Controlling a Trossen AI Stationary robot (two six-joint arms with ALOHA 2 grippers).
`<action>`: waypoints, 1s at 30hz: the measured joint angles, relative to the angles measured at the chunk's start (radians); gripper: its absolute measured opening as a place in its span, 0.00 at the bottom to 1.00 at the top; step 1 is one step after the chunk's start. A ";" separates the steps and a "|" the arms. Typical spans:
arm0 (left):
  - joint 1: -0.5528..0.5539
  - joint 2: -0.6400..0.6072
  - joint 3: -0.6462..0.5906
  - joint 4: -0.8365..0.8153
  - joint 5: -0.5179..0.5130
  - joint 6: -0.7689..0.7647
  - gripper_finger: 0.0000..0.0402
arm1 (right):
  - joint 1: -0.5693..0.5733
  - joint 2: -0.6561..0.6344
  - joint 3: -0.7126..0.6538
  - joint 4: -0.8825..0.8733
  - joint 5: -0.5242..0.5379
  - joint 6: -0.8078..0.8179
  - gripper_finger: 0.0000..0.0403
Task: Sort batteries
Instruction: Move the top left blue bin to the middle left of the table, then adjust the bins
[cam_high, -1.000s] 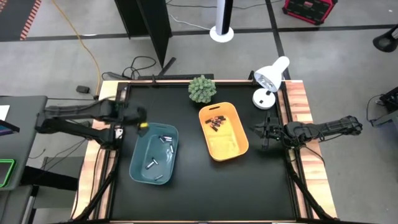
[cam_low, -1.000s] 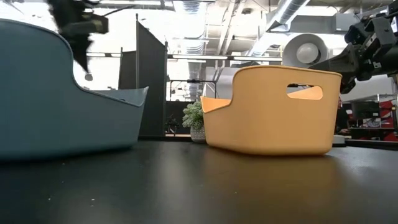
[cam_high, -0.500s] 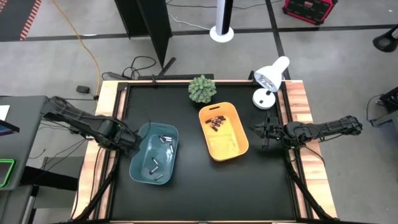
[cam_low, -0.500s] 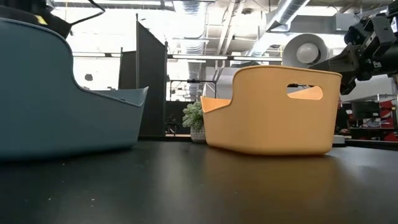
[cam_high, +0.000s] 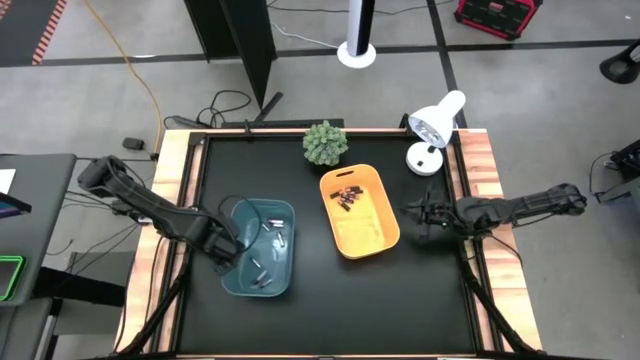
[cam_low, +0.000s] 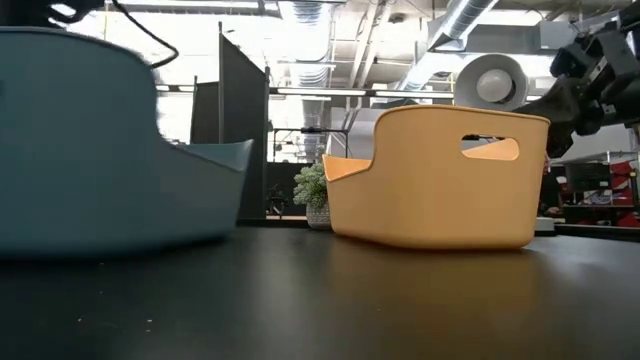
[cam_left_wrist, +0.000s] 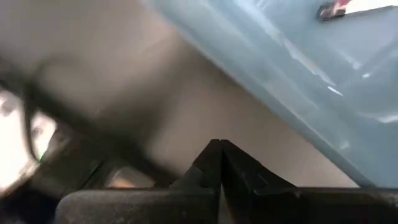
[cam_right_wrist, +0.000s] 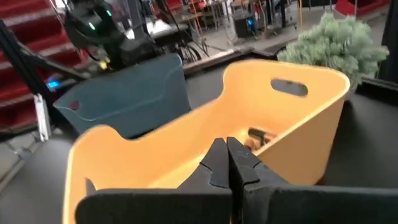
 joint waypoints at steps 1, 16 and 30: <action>0.000 0.004 0.000 0.027 -0.012 0.011 0.00 | -0.003 0.016 0.001 -0.004 0.002 0.000 0.00; 0.014 0.011 -0.001 0.088 -0.188 0.041 0.00 | -0.108 0.246 0.043 -0.053 0.149 0.115 0.00; 0.080 0.008 -0.039 0.226 -0.234 0.128 0.00 | 0.017 0.390 0.044 0.109 0.051 0.125 0.00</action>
